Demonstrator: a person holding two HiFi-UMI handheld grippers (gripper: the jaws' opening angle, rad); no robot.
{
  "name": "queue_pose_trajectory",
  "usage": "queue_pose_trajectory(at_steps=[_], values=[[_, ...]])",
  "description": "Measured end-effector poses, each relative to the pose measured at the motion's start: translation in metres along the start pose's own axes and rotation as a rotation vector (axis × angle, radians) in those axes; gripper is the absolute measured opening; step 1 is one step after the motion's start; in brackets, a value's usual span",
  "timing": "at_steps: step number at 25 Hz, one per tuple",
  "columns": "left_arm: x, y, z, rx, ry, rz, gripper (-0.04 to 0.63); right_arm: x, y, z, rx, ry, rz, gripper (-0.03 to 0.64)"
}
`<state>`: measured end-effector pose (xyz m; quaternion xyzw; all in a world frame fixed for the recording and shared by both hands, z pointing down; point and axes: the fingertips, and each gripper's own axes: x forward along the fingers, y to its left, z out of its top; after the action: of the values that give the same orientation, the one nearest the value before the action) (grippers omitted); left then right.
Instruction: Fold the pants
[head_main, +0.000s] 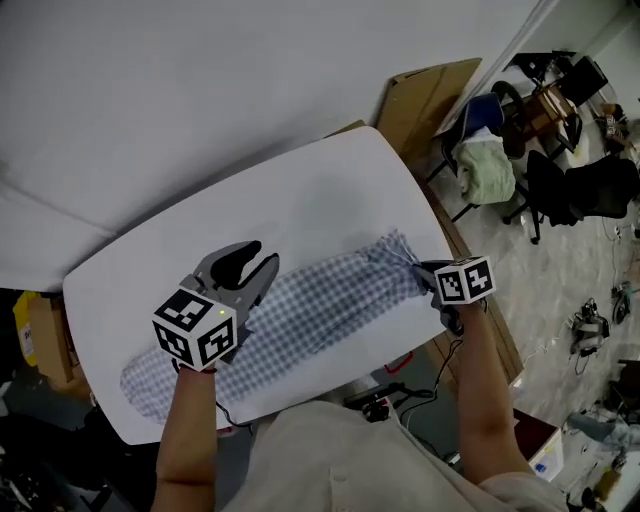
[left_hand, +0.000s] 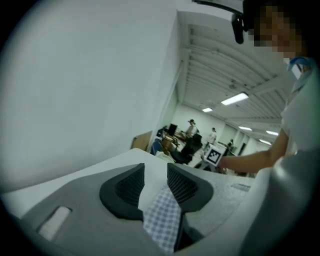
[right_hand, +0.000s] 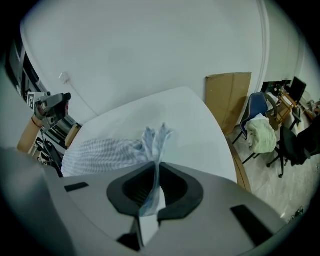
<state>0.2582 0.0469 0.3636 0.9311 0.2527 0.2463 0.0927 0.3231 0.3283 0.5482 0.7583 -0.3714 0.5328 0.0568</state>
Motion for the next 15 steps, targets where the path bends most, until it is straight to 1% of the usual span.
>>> queue_pose_trajectory(at_steps=[1,2,4,6,7,8,9,10,11,12,15], values=[[0.022,-0.015,0.0,0.068,0.044,-0.064,0.136,0.0,-0.002,-0.001,0.002,-0.004,0.006,0.038],[0.043,-0.029,-0.003,0.156,0.092,-0.126,0.157,0.0,-0.004,-0.001,0.0,-0.007,0.011,0.038],[0.081,-0.055,-0.012,0.382,0.205,-0.231,0.181,0.0,-0.005,-0.003,0.0,-0.012,0.029,0.038],[0.114,-0.072,-0.027,0.602,0.323,-0.296,0.181,-0.002,-0.005,-0.005,-0.011,-0.011,0.058,0.038],[0.131,-0.078,-0.034,0.68,0.37,-0.32,0.181,-0.004,-0.006,-0.006,-0.024,-0.007,0.074,0.038],[0.148,-0.085,-0.041,0.735,0.41,-0.345,0.181,-0.004,-0.01,-0.007,-0.038,-0.006,0.092,0.04],[0.167,-0.091,-0.049,0.774,0.446,-0.377,0.181,-0.003,-0.015,-0.008,-0.046,-0.01,0.107,0.043],[0.184,-0.094,-0.057,0.808,0.483,-0.413,0.181,-0.002,-0.021,-0.009,-0.045,-0.019,0.119,0.073],[0.2,-0.096,-0.065,0.844,0.52,-0.45,0.181,-0.001,-0.027,-0.01,-0.034,-0.032,0.123,0.129],[0.213,-0.096,-0.073,0.882,0.555,-0.481,0.181,-0.001,-0.034,-0.009,-0.019,-0.05,0.121,0.16],[0.241,-0.093,-0.092,0.986,0.639,-0.543,0.181,-0.014,-0.059,-0.001,0.02,-0.124,0.085,0.163]])
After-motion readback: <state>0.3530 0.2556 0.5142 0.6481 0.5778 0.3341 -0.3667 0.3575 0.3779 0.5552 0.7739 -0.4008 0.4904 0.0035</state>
